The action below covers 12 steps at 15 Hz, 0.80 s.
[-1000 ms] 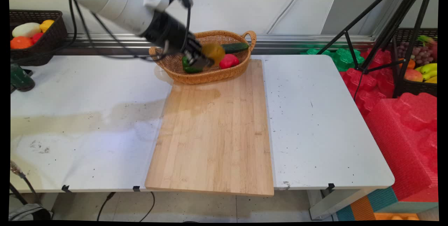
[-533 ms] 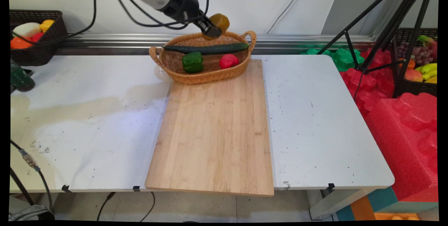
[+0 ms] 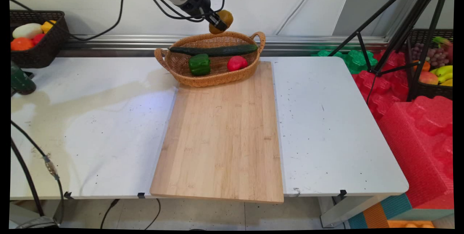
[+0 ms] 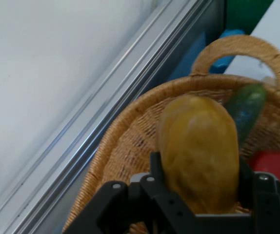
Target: Place the picked object in the vegetable basket
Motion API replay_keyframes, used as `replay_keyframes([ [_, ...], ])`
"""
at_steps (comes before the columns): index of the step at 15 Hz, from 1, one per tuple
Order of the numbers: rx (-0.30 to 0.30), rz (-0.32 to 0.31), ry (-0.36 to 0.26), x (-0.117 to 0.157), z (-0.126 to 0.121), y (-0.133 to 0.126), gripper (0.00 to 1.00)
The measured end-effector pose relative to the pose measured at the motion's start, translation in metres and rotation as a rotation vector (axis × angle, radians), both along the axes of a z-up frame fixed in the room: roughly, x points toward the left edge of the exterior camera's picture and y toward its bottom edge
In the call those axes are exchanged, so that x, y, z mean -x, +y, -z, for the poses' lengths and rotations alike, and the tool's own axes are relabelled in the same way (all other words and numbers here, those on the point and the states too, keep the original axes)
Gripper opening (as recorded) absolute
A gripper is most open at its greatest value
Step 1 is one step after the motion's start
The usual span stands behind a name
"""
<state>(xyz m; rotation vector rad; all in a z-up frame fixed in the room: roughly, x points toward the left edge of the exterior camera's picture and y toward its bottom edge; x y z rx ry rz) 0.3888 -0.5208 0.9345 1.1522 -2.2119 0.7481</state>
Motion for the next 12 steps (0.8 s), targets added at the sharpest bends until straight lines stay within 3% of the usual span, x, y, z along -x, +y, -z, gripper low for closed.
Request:
replay_keyframes([
  [7,-0.084,-0.032,-0.032,-0.023,0.048,-0.067,0.00],
  [12,-0.107,-0.021,-0.047,-0.028,0.063,-0.081,0.00],
])
